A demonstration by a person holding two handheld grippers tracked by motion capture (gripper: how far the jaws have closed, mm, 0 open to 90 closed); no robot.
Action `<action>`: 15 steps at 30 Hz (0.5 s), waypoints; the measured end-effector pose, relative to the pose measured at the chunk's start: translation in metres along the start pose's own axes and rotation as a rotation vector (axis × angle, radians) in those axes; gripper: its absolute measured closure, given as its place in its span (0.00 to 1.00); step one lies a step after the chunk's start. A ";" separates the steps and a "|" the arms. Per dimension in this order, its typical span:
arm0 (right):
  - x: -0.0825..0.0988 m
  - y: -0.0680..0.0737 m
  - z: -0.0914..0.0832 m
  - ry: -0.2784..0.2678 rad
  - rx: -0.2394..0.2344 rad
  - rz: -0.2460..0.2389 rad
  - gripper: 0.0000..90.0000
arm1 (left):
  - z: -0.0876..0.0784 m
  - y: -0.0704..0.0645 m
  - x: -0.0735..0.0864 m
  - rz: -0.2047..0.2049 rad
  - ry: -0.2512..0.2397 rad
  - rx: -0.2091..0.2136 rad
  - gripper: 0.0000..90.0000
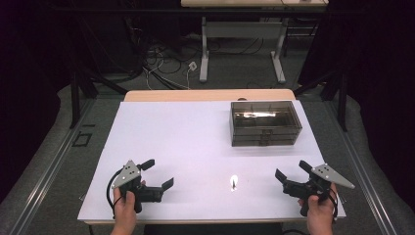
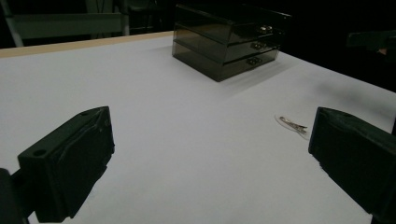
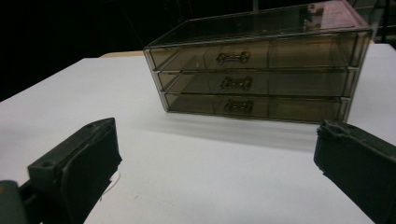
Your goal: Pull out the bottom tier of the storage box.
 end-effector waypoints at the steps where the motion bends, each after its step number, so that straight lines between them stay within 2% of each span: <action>1: 0.000 0.000 0.001 0.006 0.003 0.000 0.00 | 0.000 -0.001 0.000 -0.003 -0.003 0.000 0.00; 2: -0.001 0.001 0.003 -0.006 0.006 0.006 0.00 | -0.001 -0.001 0.000 -0.002 -0.006 -0.005 0.00; 6: -0.001 0.004 0.006 0.002 0.022 0.021 0.00 | -0.001 0.000 0.001 0.012 -0.007 -0.017 0.00; 8: -0.002 0.005 0.008 0.010 0.031 0.006 0.00 | -0.002 -0.001 0.002 0.056 0.007 -0.050 0.00; 12: -0.002 0.007 0.010 0.023 0.028 0.025 0.00 | -0.003 -0.003 0.004 0.071 0.013 -0.044 0.00; 15: -0.001 0.007 0.011 0.030 0.024 0.021 0.00 | -0.003 -0.004 0.003 0.061 0.010 -0.044 0.00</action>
Point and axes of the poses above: each handheld gripper's, and its own axes: z roughly forward along the jaws, x roughly out of its underside, y roughly to its left, the point moved 4 cm from there along z, roughly forward along the jaws, and after that the axes turned 4 degrees about z, right-handed, at the moved point
